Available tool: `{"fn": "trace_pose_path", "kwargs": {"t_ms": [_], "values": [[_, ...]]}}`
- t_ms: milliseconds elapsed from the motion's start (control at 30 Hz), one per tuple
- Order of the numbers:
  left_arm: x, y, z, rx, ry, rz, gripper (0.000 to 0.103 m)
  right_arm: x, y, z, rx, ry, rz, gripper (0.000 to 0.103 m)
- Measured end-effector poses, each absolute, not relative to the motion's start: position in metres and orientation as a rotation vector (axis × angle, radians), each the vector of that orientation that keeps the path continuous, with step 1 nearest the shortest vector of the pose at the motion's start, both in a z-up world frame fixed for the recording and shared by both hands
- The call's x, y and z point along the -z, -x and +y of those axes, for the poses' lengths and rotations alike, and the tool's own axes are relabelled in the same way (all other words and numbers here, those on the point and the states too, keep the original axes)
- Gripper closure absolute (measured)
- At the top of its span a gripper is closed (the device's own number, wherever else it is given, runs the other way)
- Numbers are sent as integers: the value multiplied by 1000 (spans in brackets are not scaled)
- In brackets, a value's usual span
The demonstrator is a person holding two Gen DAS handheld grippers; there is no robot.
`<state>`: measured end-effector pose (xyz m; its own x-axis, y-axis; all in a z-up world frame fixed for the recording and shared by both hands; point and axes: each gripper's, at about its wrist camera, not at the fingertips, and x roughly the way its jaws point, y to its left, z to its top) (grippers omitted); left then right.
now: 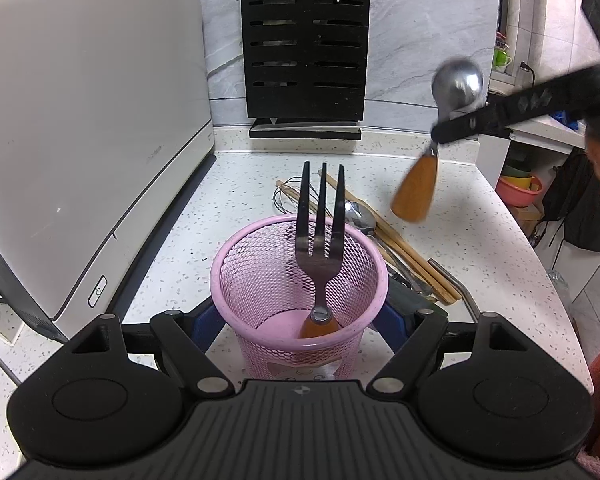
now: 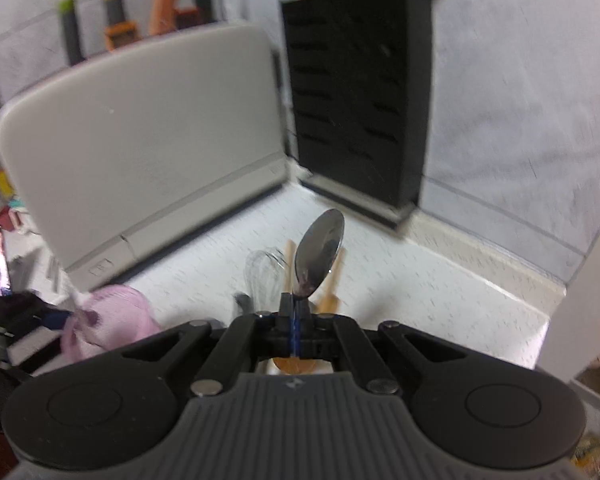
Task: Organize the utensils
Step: 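Lift the spoon with the right gripper and lower it into the pink cup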
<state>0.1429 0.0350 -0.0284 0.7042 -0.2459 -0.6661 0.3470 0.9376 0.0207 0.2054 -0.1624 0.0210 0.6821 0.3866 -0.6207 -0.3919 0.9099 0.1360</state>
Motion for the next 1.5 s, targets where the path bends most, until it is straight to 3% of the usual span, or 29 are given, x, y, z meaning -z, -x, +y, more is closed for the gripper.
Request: {"fn": "trace_pose_path", "kwargs": {"t_ms": [267, 500, 1100, 1500], "values": [[28, -142, 37, 342, -147, 717, 12, -65, -176, -136, -598, 0, 564, 103], [28, -145, 39, 351, -144, 721, 12, -72, -169, -108, -702, 19, 574, 103], [28, -144, 38, 355, -149, 721, 12, -24, -164, -51, -759, 304, 594, 103], [27, -142, 39, 361, -156, 719, 12, 6, -180, -40, -766, 337, 703, 103]]}}
